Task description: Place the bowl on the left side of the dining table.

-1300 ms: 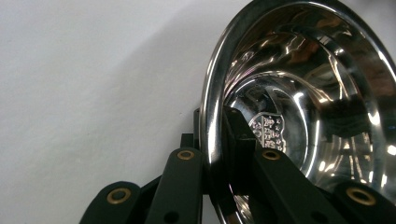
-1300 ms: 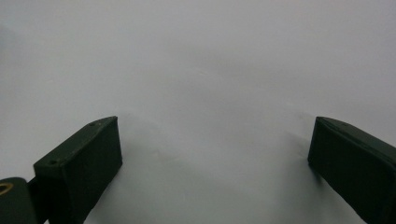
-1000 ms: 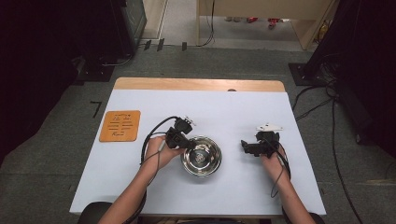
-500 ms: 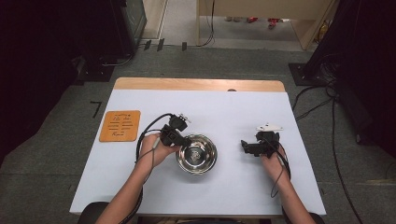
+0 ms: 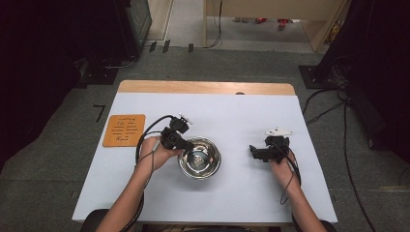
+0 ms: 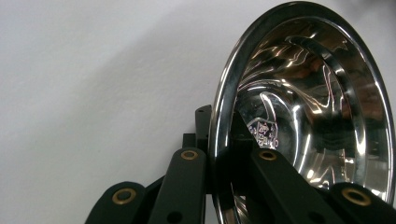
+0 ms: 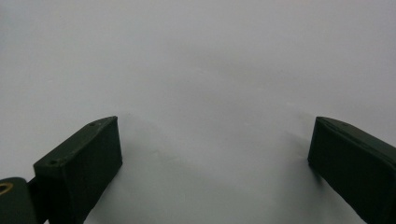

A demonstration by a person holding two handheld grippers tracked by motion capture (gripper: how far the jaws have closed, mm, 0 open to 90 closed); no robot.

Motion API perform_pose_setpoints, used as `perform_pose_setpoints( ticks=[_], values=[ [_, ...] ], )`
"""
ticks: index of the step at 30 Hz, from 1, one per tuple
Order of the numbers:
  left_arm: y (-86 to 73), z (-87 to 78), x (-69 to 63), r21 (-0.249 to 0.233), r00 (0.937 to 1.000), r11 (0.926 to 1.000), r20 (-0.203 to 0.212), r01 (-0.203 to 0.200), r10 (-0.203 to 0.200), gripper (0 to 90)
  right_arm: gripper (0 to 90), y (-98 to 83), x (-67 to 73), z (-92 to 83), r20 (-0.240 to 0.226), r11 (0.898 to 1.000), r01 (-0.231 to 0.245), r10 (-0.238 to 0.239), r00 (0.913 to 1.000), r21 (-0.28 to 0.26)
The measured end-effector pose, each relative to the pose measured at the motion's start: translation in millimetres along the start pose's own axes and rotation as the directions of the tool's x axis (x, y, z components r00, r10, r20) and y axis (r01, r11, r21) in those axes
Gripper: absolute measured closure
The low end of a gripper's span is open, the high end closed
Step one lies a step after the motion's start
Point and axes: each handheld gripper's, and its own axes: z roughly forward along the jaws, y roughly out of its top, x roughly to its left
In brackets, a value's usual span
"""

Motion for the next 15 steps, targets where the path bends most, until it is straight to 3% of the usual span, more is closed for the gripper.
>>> perform_pose_setpoints(
  ticks=[15],
  values=[
    [-6.1, -13.3, 16.3, -0.014, 0.9988, 0.9987, 0.006, 0.048, -0.048, 88.3, 2.5, 0.0, 0.0, 0.0, 0.000, 1.000, 0.000, 0.000, 1.0000, 0.000]
  ],
)
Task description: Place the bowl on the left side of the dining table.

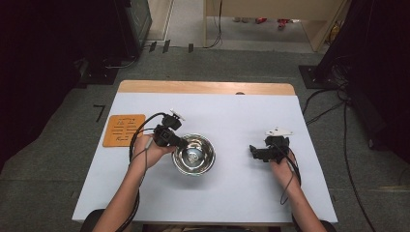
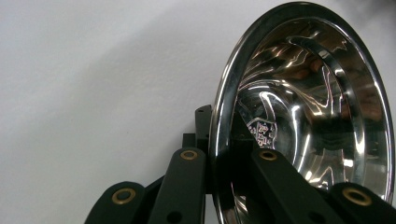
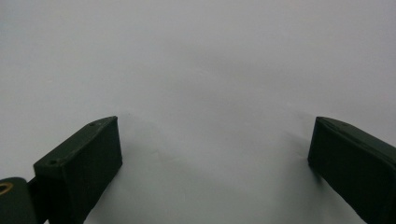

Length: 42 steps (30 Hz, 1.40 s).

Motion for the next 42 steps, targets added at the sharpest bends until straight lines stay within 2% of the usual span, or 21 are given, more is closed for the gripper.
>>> perform_pose_setpoints(
  ticks=[42],
  values=[
    [-12.8, -24.6, 32.1, -0.032, 0.9967, 0.9963, -0.004, 0.080, -0.080, 88.3, 2.5, 0.0, 0.0, -0.1, 0.001, 1.000, 0.000, 0.000, 1.0000, 0.001]
  ],
)
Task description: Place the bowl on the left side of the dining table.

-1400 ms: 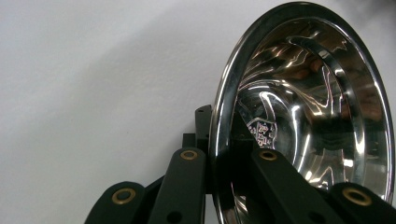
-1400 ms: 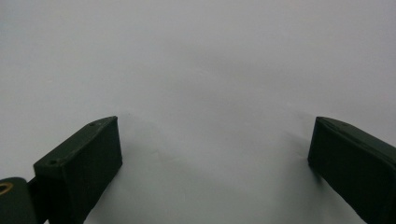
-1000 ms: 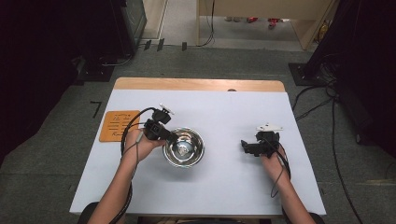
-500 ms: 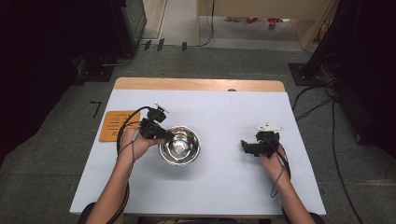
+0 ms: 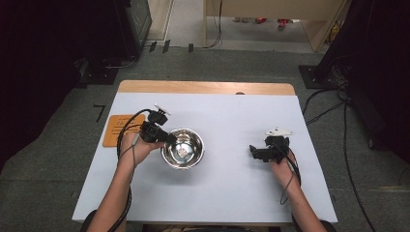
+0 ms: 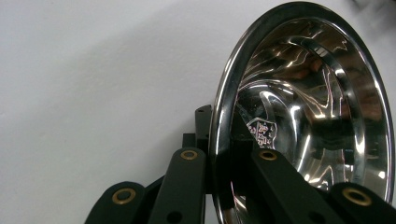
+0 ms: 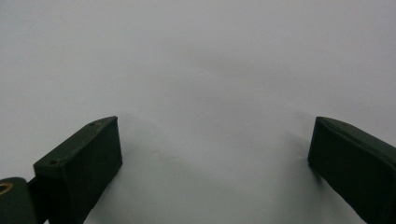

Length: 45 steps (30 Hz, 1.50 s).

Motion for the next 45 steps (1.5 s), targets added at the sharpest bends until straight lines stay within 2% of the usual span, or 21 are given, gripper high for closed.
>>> perform_pose_setpoints(
  ticks=[45],
  values=[
    [-11.4, -22.1, 38.8, -0.032, 0.9968, 0.9966, -0.022, 0.076, -0.077, 88.3, 2.5, 0.0, 0.1, 0.0, 0.001, 1.000, 0.001, -0.001, 1.0000, 0.001]
  ],
)
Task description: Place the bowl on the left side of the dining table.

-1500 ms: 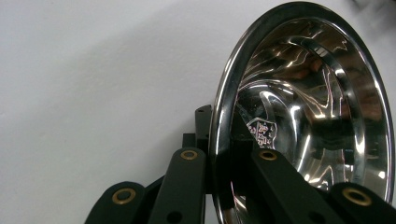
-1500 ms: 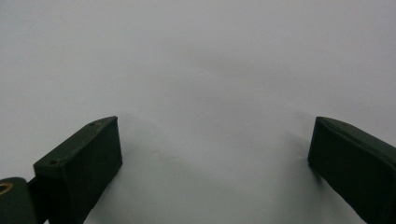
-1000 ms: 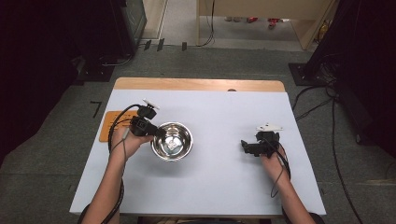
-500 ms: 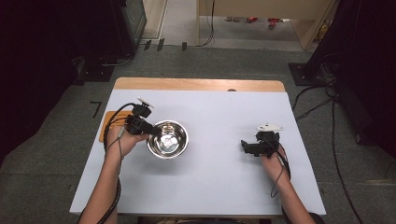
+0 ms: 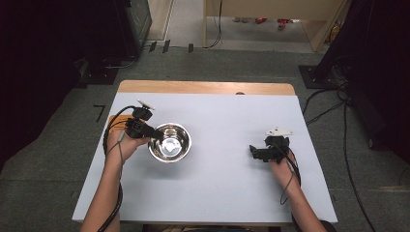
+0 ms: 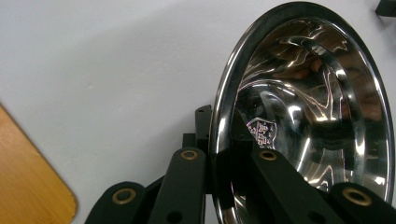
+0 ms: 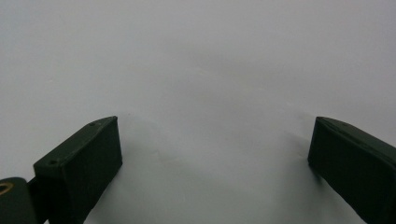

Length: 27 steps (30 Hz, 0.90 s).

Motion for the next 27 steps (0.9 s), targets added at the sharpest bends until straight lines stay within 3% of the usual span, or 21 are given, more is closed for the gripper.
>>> perform_pose_setpoints(
  ticks=[27],
  values=[
    [-9.0, -10.9, 22.6, -0.033, 0.9980, 0.9976, -0.014, 0.062, -0.062, 88.3, 3.6, -0.2, 1.2, -0.4, 0.005, 1.000, 0.009, -0.009, 0.9999, -0.006]
  ],
)
